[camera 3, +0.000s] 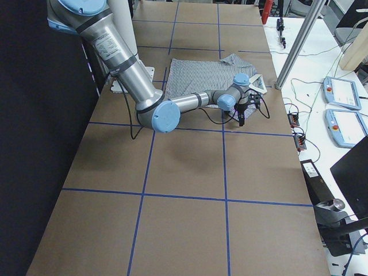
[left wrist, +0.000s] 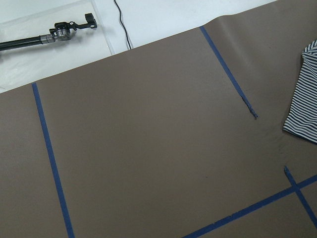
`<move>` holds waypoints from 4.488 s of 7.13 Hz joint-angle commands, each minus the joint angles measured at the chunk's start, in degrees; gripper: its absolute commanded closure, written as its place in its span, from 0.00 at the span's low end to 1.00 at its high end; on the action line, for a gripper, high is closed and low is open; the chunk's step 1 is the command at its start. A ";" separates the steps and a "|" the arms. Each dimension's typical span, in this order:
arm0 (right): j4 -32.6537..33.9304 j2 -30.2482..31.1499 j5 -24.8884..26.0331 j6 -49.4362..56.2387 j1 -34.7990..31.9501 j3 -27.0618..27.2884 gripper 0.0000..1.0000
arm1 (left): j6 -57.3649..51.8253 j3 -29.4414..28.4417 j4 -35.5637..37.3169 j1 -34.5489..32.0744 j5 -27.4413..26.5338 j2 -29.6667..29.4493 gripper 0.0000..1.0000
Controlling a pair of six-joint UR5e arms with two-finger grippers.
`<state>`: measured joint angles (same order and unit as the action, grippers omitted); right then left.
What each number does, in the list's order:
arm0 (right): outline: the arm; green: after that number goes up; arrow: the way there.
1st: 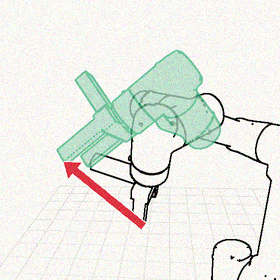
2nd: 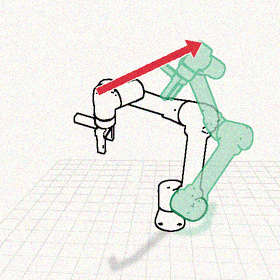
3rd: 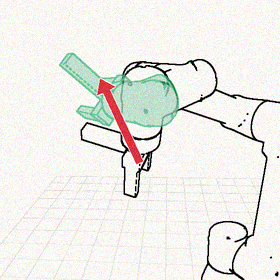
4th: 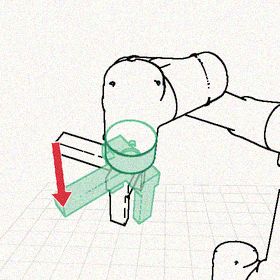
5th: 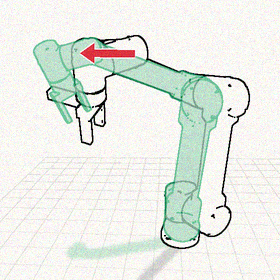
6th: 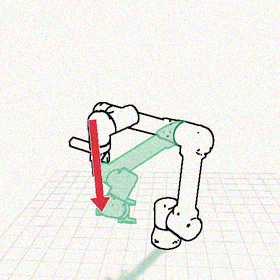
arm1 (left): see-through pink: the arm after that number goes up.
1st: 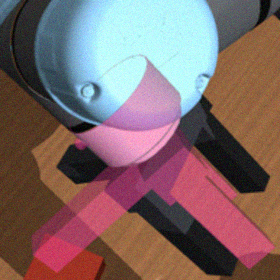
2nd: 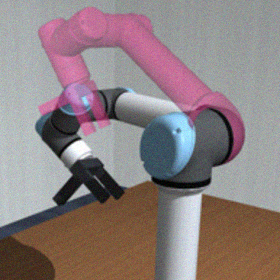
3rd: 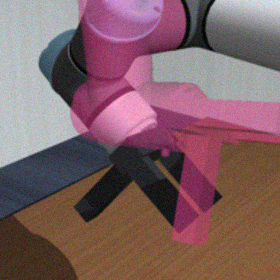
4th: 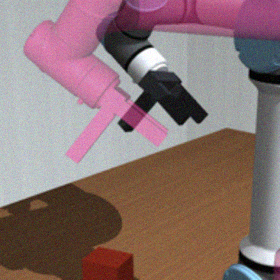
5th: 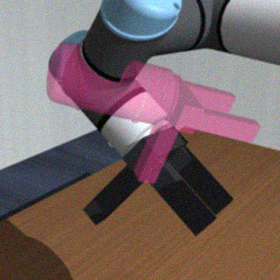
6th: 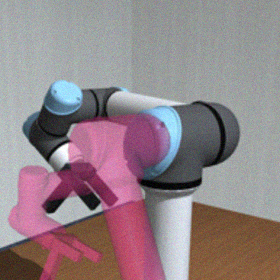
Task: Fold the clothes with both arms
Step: 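Move the right gripper to the sleeve nearest it, then grasp the sleeve with the right gripper and fold it inward over the chest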
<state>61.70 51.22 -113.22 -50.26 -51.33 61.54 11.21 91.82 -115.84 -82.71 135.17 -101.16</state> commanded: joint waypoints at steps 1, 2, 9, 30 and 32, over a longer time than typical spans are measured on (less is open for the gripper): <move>0.00 -0.15 0.19 0.08 0.01 -0.55 0.43 | 0.04 -0.32 -0.09 0.00 0.00 0.00 0.00; 0.09 -0.33 0.19 0.17 0.01 -0.64 0.71 | 0.04 -0.41 -0.09 0.00 0.00 -0.09 0.00; -0.08 -1.03 -3.21 0.17 -0.35 5.84 1.00 | 1.09 0.11 -0.09 0.00 0.00 -0.27 0.00; -0.08 -8.85 1.25 -6.43 4.83 -0.99 0.03 | 4.96 1.87 -0.09 0.00 -0.08 -0.88 0.00; 0.00 -8.68 0.90 -6.34 5.36 -1.16 0.48 | 4.96 1.87 -0.09 0.00 -0.08 -0.88 0.00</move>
<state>61.67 42.37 -112.09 -56.68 -46.33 60.50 16.15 93.66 -115.93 -82.71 135.09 -102.03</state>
